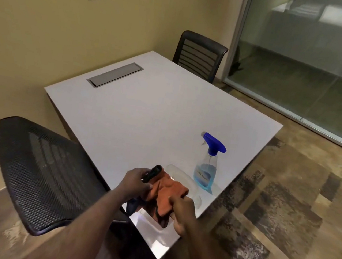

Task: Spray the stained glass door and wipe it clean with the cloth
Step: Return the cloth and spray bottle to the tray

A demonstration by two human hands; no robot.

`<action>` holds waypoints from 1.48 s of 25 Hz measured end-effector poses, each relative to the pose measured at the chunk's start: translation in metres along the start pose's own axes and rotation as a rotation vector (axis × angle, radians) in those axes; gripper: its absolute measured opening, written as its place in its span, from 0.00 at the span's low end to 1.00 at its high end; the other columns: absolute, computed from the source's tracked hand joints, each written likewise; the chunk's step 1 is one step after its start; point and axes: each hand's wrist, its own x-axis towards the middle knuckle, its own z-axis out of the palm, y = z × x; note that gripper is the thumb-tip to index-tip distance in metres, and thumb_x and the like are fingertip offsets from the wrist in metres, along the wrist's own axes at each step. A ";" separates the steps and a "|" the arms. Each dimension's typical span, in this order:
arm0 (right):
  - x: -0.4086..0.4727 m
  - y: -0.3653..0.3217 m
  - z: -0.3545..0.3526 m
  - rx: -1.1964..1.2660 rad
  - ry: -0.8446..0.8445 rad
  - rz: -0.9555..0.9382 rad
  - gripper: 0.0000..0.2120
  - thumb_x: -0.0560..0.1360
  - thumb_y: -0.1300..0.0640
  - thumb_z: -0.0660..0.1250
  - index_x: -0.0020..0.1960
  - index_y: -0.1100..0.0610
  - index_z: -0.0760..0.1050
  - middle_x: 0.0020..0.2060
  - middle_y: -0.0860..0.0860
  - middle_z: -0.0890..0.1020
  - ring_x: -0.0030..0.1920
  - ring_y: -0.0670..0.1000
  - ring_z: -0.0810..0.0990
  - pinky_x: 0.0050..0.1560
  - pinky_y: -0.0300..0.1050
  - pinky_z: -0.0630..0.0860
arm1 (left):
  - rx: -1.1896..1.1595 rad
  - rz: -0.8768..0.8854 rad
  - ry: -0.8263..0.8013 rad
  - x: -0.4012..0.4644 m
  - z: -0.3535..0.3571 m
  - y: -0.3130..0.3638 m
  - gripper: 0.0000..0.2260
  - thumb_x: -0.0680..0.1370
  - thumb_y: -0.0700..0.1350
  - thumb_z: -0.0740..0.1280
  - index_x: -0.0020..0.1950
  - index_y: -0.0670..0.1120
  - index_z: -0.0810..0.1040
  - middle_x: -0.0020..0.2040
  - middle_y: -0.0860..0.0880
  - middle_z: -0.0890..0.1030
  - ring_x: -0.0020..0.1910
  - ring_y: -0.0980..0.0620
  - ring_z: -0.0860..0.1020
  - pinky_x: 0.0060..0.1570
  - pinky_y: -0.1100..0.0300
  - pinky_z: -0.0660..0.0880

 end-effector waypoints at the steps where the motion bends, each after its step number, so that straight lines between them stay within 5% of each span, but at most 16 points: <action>1: 0.004 0.001 0.004 -0.007 -0.026 0.026 0.17 0.76 0.59 0.65 0.64 0.62 0.72 0.46 0.56 0.82 0.48 0.56 0.80 0.46 0.48 0.79 | 0.013 -0.010 -0.025 0.005 0.002 -0.002 0.22 0.69 0.41 0.72 0.64 0.47 0.80 0.56 0.46 0.84 0.57 0.47 0.81 0.59 0.53 0.76; 7: 0.013 0.000 0.002 0.201 -0.179 0.180 0.04 0.74 0.61 0.66 0.49 0.59 0.74 0.36 0.54 0.85 0.45 0.54 0.80 0.30 0.40 0.77 | -0.102 -0.115 -0.142 0.012 0.012 0.000 0.29 0.74 0.46 0.73 0.73 0.42 0.70 0.67 0.45 0.78 0.64 0.48 0.77 0.67 0.54 0.71; 11: 0.027 -0.014 0.010 0.153 -0.043 0.107 0.06 0.74 0.57 0.69 0.39 0.57 0.81 0.32 0.54 0.85 0.43 0.53 0.80 0.38 0.45 0.74 | -0.016 -0.037 -0.233 0.040 0.003 0.005 0.22 0.75 0.46 0.72 0.67 0.44 0.77 0.64 0.46 0.80 0.63 0.48 0.77 0.65 0.55 0.72; 15: 0.024 -0.005 0.008 -0.039 -0.113 0.082 0.07 0.75 0.56 0.69 0.49 0.59 0.77 0.44 0.55 0.82 0.43 0.51 0.80 0.44 0.46 0.77 | 0.043 0.019 -0.191 0.037 0.010 -0.001 0.21 0.74 0.46 0.72 0.66 0.45 0.77 0.64 0.48 0.80 0.61 0.50 0.79 0.65 0.58 0.72; 18: 0.021 -0.039 -0.019 -0.118 0.214 -0.032 0.20 0.75 0.55 0.69 0.63 0.56 0.66 0.60 0.54 0.75 0.58 0.54 0.75 0.60 0.48 0.74 | -0.040 0.123 -0.140 0.050 0.014 0.030 0.21 0.74 0.46 0.73 0.66 0.45 0.77 0.63 0.47 0.81 0.54 0.52 0.80 0.58 0.63 0.75; 22: 0.023 -0.085 -0.063 -0.418 0.496 -0.186 0.32 0.74 0.50 0.71 0.73 0.55 0.60 0.68 0.53 0.72 0.65 0.52 0.74 0.62 0.40 0.70 | -0.022 0.225 -0.155 0.060 0.030 0.082 0.28 0.76 0.48 0.72 0.74 0.47 0.68 0.69 0.47 0.76 0.62 0.50 0.77 0.60 0.62 0.73; 28: 0.069 -0.113 -0.097 -0.495 0.292 -0.474 0.40 0.69 0.46 0.75 0.74 0.52 0.59 0.74 0.52 0.66 0.71 0.54 0.68 0.64 0.45 0.69 | 0.004 0.227 -0.191 0.075 0.063 0.136 0.37 0.77 0.50 0.70 0.80 0.48 0.52 0.80 0.48 0.59 0.78 0.48 0.61 0.74 0.54 0.60; 32: 0.097 -0.119 -0.097 -0.556 0.164 -0.530 0.34 0.69 0.46 0.75 0.71 0.51 0.66 0.69 0.50 0.73 0.64 0.52 0.74 0.56 0.36 0.68 | -0.034 0.211 -0.188 0.083 0.080 0.144 0.34 0.77 0.50 0.69 0.79 0.47 0.56 0.77 0.48 0.66 0.74 0.48 0.68 0.72 0.55 0.64; 37: 0.106 -0.112 -0.090 -0.483 0.206 -0.559 0.20 0.72 0.48 0.73 0.61 0.54 0.75 0.50 0.45 0.82 0.46 0.42 0.76 0.35 0.19 0.63 | -0.087 0.177 -0.111 0.089 0.095 0.139 0.24 0.78 0.53 0.68 0.73 0.48 0.70 0.69 0.50 0.77 0.66 0.50 0.76 0.67 0.55 0.70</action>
